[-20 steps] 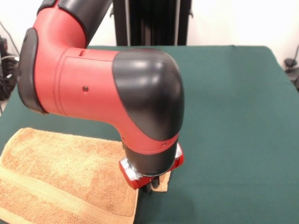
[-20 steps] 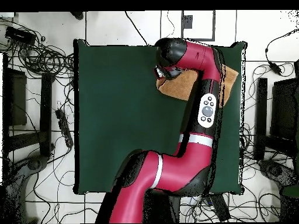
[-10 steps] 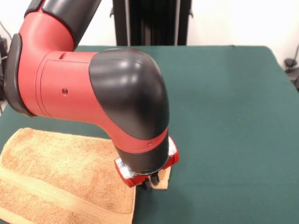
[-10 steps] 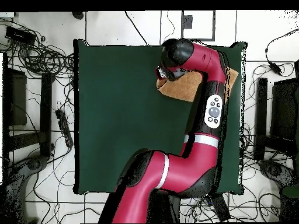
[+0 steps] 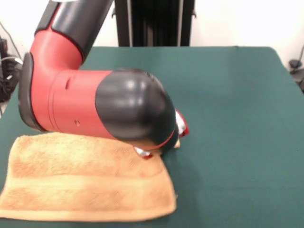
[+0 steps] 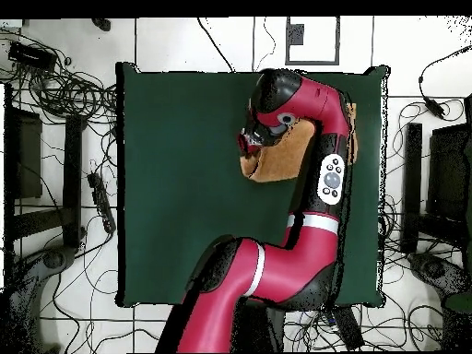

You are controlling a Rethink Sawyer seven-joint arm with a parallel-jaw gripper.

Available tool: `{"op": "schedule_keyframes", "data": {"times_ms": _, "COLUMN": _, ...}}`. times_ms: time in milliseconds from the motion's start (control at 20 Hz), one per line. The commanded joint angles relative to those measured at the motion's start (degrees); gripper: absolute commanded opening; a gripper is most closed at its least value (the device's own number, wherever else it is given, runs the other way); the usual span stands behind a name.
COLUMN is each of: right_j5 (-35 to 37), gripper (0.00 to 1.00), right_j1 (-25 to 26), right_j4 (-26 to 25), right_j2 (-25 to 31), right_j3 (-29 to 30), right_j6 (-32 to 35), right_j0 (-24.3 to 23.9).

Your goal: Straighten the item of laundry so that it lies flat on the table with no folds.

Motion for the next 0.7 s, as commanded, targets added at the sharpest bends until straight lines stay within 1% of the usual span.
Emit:
{"op": "schedule_keyframes", "data": {"times_ms": 50, "right_j5": 16.82, "gripper": 0.0, "right_j1": 4.78, "right_j4": -2.76, "right_j2": 7.95, "right_j3": 5.72, "right_j6": -8.12, "right_j0": 2.48}}
{"op": "schedule_keyframes", "data": {"times_ms": 150, "right_j5": 22.11, "gripper": 0.0, "right_j1": 4.12, "right_j4": -2.55, "right_j2": 9.01, "right_j3": 6.08, "right_j6": -7.48, "right_j0": 2.23}}
{"op": "schedule_keyframes", "data": {"times_ms": 300, "right_j5": 25.05, "gripper": 0.0, "right_j1": 2.89, "right_j4": -1.75, "right_j2": 9.93, "right_j3": 7.16, "right_j6": -7.59, "right_j0": 1.64}}
{"op": "schedule_keyframes", "data": {"times_ms": 450, "right_j5": 29.77, "gripper": 0.0, "right_j1": 2.58, "right_j4": -3.68, "right_j2": 10.62, "right_j3": 6.79, "right_j6": -7.93, "right_j0": 1.28}}
{"op": "schedule_keyframes", "data": {"times_ms": 500, "right_j5": 31.93, "gripper": 0.0, "right_j1": 2.53, "right_j4": -4.83, "right_j2": 10.57, "right_j3": 6.38, "right_j6": -8.4, "right_j0": 1.32}}
{"op": "schedule_keyframes", "data": {"times_ms": 650, "right_j5": 38.95, "gripper": 0.0, "right_j1": 1.83, "right_j4": -10.92, "right_j2": 8.7, "right_j3": 4.83, "right_j6": -13.13, "right_j0": 1.81}}
{"op": "schedule_keyframes", "data": {"times_ms": 700, "right_j5": 40.28, "gripper": 0.0, "right_j1": 1.51, "right_j4": -12.38, "right_j2": 8.69, "right_j3": 4.78, "right_j6": -13.99, "right_j0": 1.82}}
